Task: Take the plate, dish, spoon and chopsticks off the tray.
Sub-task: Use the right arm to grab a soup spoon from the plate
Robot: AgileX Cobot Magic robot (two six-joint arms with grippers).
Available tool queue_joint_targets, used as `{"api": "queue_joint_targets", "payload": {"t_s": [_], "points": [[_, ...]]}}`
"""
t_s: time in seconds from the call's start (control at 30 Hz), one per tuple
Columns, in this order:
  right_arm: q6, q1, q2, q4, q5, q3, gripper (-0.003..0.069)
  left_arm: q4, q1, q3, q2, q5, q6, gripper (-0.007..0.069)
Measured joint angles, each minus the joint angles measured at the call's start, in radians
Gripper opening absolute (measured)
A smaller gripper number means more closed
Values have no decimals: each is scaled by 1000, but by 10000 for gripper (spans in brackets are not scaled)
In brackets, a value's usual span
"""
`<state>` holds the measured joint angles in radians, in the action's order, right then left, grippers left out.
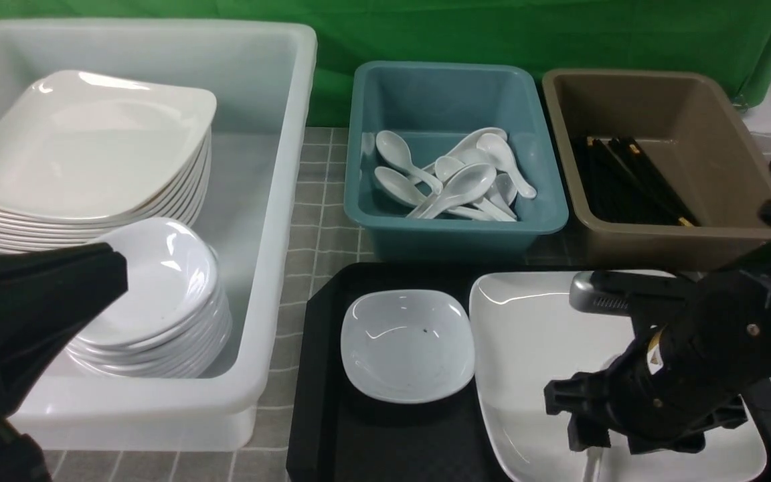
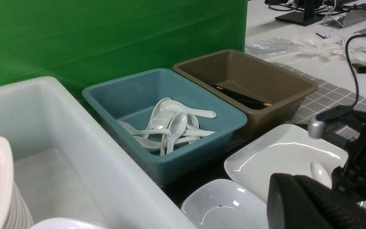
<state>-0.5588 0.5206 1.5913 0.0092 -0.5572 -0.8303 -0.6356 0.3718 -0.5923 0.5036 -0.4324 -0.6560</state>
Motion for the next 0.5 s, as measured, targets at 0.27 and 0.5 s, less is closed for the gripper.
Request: {"api": "queue_joint_targets", "payload": {"t_s": [0.27,0.5], "points": [[57,1,57,-29,18,-10,253,6,0,0,0,0,0,10],[176,1,25,-15,-93,-98,153,18,0,0,0,0,1,10]]}}
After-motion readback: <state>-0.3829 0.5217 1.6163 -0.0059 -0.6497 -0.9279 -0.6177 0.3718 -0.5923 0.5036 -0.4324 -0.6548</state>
